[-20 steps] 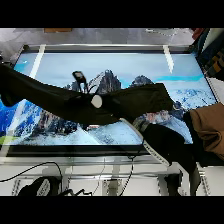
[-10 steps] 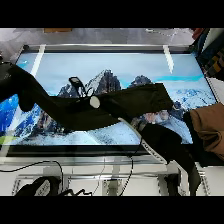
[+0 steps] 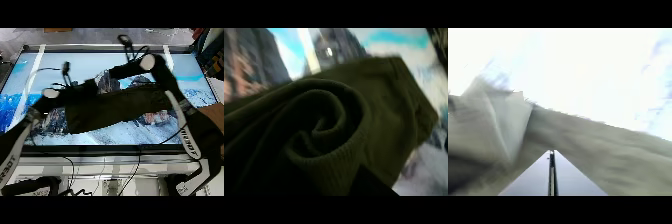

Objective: Fold the clothes and pants, and hang the long-sleeved shirts on hangers.

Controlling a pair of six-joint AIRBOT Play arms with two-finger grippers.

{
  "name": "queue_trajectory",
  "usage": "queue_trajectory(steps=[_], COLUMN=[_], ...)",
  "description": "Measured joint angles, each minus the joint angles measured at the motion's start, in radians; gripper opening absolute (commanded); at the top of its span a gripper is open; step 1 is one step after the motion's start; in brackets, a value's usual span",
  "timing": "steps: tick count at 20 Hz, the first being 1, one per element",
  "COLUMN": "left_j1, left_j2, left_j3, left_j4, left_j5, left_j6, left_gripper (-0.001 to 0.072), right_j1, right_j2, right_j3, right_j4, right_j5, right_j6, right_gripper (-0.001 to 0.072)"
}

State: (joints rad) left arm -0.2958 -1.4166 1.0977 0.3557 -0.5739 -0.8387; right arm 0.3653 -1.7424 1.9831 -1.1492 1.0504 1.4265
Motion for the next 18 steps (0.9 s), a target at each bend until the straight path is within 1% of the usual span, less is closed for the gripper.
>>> queue_trajectory(steps=[1,2,3,5,8,9,10,11,14,15,16,17,18], left_j1=[-0.048,-0.082,-0.109,-0.13,-0.077,-0.034,0.015,0.076,0.279,0.352,0.414,0.474,0.522], left_j2=[-0.039,-0.067,-0.089,-0.105,-0.075,-0.054,-0.032,-0.01,0.035,0.043,0.048,0.051,0.051], left_j3=[0.005,0.008,0.011,0.014,0.016,0.017,0.017,0.017,0.008,-0.007,-0.029,-0.06,-0.092], left_j4=[-0.014,-0.021,-0.026,-0.033,0.011,0.061,0.128,0.216,0.475,0.536,0.576,0.599,0.605], left_j5=[0.008,0.011,0.013,-0.006,-0.055,-0.077,-0.099,-0.129,-0.256,-0.296,-0.327,-0.355,-0.372], left_j6=[0.028,0.045,0.059,0.079,0.084,0.058,0.018,-0.037,-0.204,-0.245,-0.273,-0.289,-0.292], left_gripper=[0.043,0.072,0.0701,0.0701,0.0699,0.0654,0.0528,0.0474,0.0476,0.0507,0.0577,0.067,0.0712], right_j1=[-0.034,-0.064,-0.089,-0.128,-0.162,-0.168,-0.173,-0.176,-0.181,-0.182,-0.182,-0.183,-0.183], right_j2=[0.026,0.047,0.063,0.085,0.097,0.098,0.099,0.099,0.101,0.101,0.101,0.101,0.101], right_j3=[0.0,0.0,0.0,0.0,0.0,-0.002,-0.005,-0.008,-0.027,-0.036,-0.047,-0.058,-0.071], right_j4=[-0.001,-0.003,-0.005,-0.008,-0.037,-0.052,-0.063,-0.075,-0.096,-0.098,-0.102,-0.103,-0.103], right_j5=[0.01,0.03,0.045,0.077,0.109,0.114,0.122,0.124,0.128,0.125,0.118,0.11,0.101], right_j6=[-0.003,-0.005,-0.006,-0.015,-0.035,-0.047,-0.058,-0.071,-0.092,-0.096,-0.1,-0.102,-0.103], right_gripper=[0.0035,0.0036,0.0035,0.0035,0.0036,0.0035,0.0036,0.0036,0.0036,0.0036,0.0036,0.0036,0.0036])
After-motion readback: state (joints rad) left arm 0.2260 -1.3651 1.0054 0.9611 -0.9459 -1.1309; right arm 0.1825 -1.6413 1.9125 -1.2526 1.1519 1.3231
